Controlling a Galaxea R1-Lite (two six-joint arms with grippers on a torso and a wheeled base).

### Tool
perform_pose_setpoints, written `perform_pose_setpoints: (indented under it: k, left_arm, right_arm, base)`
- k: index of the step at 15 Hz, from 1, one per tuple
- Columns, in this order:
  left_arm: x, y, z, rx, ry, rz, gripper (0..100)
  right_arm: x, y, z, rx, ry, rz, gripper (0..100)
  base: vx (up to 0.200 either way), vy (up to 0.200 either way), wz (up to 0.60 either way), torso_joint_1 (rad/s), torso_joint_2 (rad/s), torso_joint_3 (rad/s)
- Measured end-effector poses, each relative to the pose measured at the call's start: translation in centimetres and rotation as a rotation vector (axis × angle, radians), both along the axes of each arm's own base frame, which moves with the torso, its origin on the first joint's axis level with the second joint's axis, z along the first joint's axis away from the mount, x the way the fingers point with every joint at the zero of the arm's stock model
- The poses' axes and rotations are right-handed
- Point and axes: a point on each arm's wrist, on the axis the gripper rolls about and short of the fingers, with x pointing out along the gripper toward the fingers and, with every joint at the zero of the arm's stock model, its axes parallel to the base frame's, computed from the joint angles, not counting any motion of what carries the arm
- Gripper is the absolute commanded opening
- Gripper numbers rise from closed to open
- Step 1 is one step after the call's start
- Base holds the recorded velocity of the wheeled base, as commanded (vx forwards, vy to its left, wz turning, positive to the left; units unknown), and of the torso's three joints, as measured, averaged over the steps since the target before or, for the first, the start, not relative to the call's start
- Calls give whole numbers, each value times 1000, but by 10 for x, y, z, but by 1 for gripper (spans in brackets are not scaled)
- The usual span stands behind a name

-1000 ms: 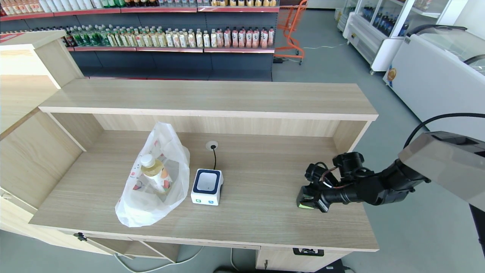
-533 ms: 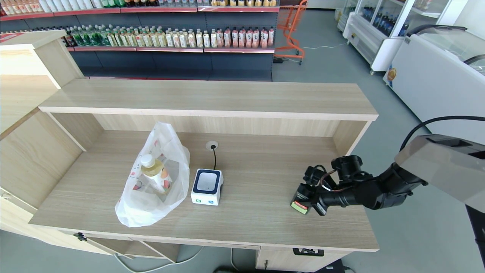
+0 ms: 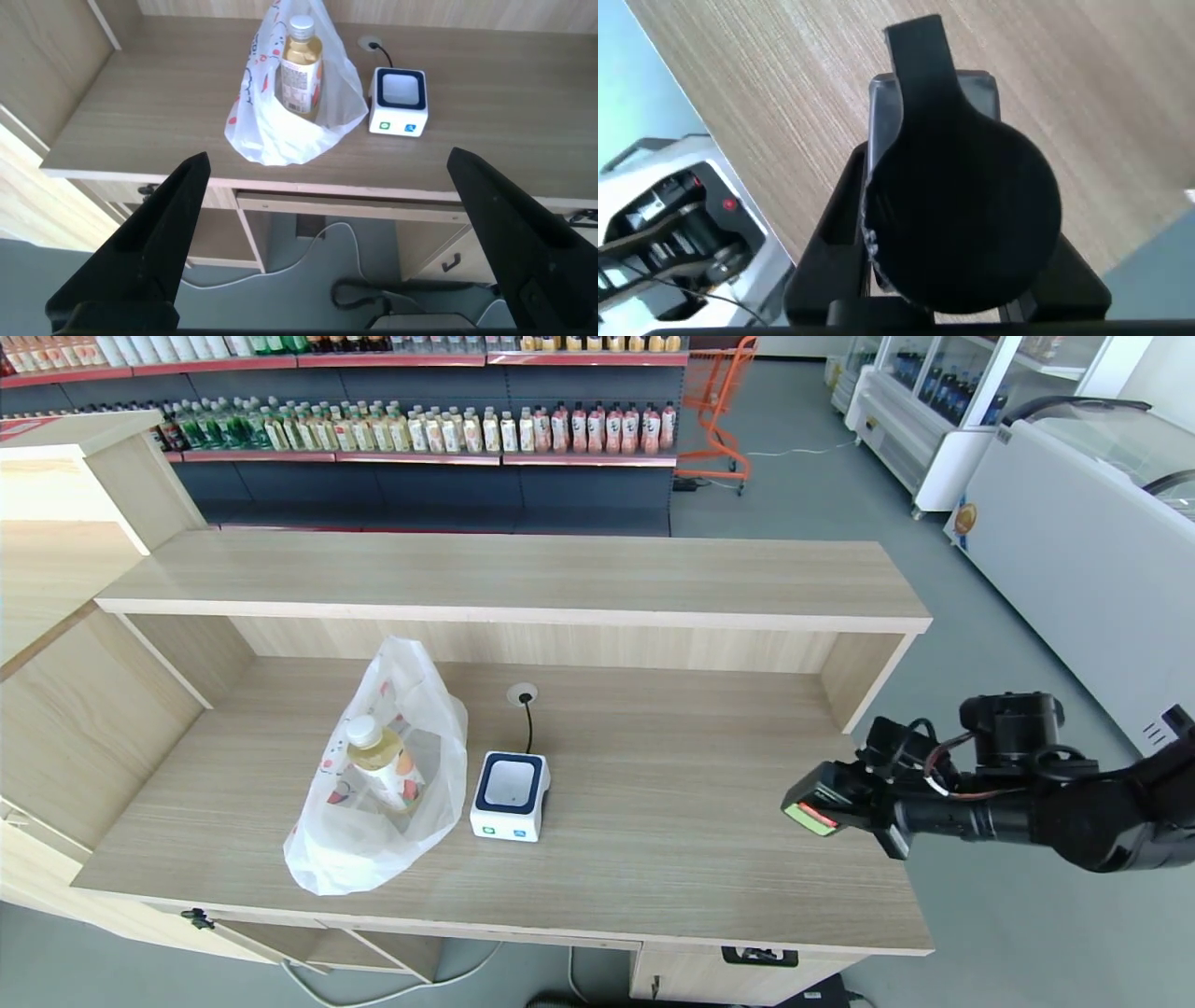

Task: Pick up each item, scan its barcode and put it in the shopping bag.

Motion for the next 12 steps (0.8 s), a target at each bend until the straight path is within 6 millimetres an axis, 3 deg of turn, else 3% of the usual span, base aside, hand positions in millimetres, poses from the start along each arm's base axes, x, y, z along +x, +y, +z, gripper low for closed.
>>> perform_pose_setpoints:
  k: [3, 6, 8, 10, 12]
  left_arm:
    - [0, 0, 0, 0, 0, 0, 100]
    - [0, 0, 0, 0, 0, 0, 100]
    - [0, 0, 0, 0, 0, 0, 100]
    - [0, 0, 0, 0, 0, 0, 100]
    - [0, 0, 0, 0, 0, 0, 100]
  right_arm:
    - [-50, -25, 19, -338, -420, 377, 0]
    - [-80, -28, 24, -612, -793, 719, 0]
    - [-88, -19, 32, -717, -1057, 890, 0]
    - [-94, 1, 43, -632, -1317, 1039, 0]
    - [-98, 16, 54, -553, -1380, 1097, 0]
  base:
    - [0, 0, 0, 0, 0, 0]
    - [0, 0, 0, 0, 0, 0]
    - [0, 0, 0, 0, 0, 0]
    - [0, 0, 0, 0, 0, 0]
    - [0, 0, 0, 0, 0, 0]
